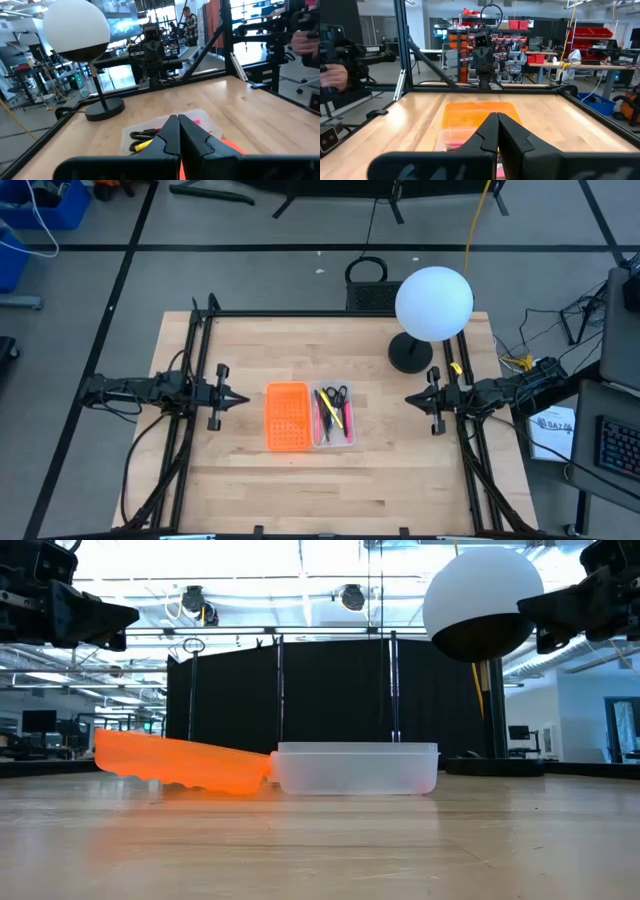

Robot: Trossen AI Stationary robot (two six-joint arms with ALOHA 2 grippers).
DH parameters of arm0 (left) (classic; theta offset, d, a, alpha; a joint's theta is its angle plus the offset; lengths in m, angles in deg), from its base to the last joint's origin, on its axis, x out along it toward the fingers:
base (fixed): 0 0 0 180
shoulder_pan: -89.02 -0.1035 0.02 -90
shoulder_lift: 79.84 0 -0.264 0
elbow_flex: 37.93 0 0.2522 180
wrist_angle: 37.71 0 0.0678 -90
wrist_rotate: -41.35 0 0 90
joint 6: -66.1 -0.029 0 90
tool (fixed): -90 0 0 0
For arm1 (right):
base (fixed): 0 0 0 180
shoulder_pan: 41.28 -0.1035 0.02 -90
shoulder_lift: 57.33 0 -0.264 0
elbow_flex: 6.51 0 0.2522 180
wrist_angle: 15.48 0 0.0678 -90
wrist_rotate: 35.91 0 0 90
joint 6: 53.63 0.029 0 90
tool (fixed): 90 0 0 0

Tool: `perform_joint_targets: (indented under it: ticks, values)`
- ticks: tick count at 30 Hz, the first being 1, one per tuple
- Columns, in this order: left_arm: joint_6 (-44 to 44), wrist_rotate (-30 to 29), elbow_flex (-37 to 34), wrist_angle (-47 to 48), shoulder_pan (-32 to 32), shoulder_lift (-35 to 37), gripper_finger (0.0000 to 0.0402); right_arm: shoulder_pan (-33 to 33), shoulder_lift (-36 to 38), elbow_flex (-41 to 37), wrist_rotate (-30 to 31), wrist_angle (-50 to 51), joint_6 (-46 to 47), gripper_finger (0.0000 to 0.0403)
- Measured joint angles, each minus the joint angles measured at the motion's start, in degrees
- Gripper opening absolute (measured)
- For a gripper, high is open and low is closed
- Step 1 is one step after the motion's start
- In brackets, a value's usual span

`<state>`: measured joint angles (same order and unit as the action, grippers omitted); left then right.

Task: Pick & place school supplies into a supply box
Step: Return to Home Position

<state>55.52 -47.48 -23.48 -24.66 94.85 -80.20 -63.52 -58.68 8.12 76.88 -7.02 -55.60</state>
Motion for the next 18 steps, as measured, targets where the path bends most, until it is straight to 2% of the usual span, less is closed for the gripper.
perform_joint_targets:
  ticks: [13,18]
  values:
    - [-0.64,-0.24,0.00,0.09,0.00,0.00,0.0005,0.00,0.02,0.00,-0.04,-3.04,-1.80,0.0000]
    - [1.63,-0.27,0.00,0.11,0.00,0.00,0.0016,0.00,0.00,0.00,-0.07,-3.06,-1.94,0.0000]
